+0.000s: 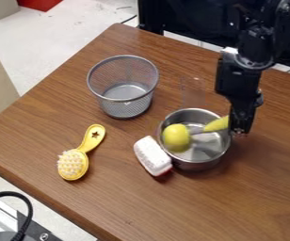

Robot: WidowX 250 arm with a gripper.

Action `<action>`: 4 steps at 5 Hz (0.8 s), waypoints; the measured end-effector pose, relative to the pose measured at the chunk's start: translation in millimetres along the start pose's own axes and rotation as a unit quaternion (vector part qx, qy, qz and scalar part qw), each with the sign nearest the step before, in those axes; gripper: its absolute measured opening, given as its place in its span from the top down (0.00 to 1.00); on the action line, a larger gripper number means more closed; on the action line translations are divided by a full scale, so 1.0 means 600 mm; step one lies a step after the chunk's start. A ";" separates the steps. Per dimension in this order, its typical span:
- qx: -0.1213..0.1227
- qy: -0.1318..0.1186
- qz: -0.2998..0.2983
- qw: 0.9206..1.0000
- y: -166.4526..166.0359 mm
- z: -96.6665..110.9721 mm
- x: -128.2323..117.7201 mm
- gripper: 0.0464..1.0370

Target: Put the yellow object behind the silver basket

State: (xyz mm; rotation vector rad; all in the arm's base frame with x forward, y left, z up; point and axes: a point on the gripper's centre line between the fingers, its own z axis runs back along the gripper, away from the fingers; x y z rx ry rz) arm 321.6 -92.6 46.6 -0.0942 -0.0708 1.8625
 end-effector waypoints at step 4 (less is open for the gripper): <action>-0.064 -0.076 -0.009 0.995 -0.033 0.074 -0.028 0.81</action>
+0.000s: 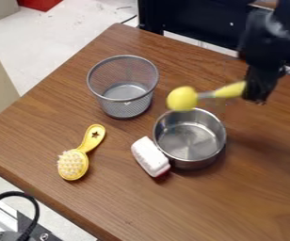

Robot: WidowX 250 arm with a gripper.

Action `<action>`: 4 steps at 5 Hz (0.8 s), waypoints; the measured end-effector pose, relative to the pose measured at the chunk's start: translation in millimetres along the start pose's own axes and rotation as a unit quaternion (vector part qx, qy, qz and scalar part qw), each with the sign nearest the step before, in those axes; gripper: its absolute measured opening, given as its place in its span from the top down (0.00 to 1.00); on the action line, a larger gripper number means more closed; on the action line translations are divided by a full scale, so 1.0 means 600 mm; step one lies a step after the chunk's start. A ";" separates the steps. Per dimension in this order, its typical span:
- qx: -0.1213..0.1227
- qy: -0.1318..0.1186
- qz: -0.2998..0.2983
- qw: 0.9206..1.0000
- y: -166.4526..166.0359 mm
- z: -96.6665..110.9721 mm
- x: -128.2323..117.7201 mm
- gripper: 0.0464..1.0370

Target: Put the yellow object behind the silver basket

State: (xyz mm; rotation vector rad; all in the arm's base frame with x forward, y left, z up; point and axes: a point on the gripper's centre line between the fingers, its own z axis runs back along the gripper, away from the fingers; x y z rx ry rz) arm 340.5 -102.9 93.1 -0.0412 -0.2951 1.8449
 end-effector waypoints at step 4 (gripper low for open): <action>-0.044 -0.029 -0.131 0.990 -0.125 -0.019 0.106 0.81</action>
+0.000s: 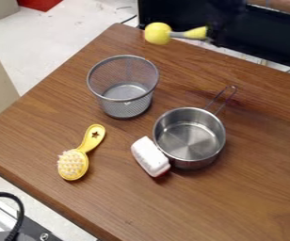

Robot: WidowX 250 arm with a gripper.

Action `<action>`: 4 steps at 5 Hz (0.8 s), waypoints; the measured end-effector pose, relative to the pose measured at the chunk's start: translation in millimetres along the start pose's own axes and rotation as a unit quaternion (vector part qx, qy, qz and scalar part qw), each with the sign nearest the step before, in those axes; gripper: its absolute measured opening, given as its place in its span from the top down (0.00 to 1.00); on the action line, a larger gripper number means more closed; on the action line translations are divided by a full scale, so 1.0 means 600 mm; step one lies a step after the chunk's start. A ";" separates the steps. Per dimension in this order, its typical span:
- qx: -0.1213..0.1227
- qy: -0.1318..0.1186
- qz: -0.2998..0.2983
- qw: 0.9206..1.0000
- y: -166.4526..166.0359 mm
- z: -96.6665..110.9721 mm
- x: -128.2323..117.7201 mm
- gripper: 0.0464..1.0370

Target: Put the yellow object behind the silver basket

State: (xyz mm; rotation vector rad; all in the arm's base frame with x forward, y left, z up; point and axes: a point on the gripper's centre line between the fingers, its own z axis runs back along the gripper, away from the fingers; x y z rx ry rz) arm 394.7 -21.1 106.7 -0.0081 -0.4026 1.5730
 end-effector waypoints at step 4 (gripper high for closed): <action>0.049 0.035 -0.057 0.997 0.007 -0.115 0.075 0.81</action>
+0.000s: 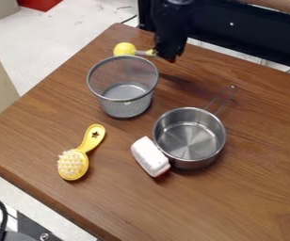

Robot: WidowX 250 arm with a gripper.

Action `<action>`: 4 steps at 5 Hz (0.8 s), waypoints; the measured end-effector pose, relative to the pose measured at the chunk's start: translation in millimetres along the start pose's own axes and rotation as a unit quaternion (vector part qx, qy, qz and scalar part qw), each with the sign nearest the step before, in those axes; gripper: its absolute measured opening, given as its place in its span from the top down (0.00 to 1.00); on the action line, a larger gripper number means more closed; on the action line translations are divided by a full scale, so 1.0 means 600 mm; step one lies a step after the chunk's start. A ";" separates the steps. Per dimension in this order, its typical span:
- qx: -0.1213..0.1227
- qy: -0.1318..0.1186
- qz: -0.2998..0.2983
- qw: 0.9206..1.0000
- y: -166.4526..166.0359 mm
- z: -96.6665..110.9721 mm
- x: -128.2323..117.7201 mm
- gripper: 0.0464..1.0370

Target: Put the yellow object behind the silver basket

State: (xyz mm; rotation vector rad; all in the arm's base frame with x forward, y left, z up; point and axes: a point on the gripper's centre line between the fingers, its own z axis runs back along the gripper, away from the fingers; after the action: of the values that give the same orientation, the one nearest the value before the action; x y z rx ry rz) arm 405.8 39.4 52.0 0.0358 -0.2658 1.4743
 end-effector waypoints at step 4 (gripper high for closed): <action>0.027 0.020 -0.061 0.998 0.001 -0.053 -0.022 0.81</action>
State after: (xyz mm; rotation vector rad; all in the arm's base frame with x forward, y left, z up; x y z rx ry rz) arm 409.0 32.3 18.3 0.0635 -0.1878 1.3598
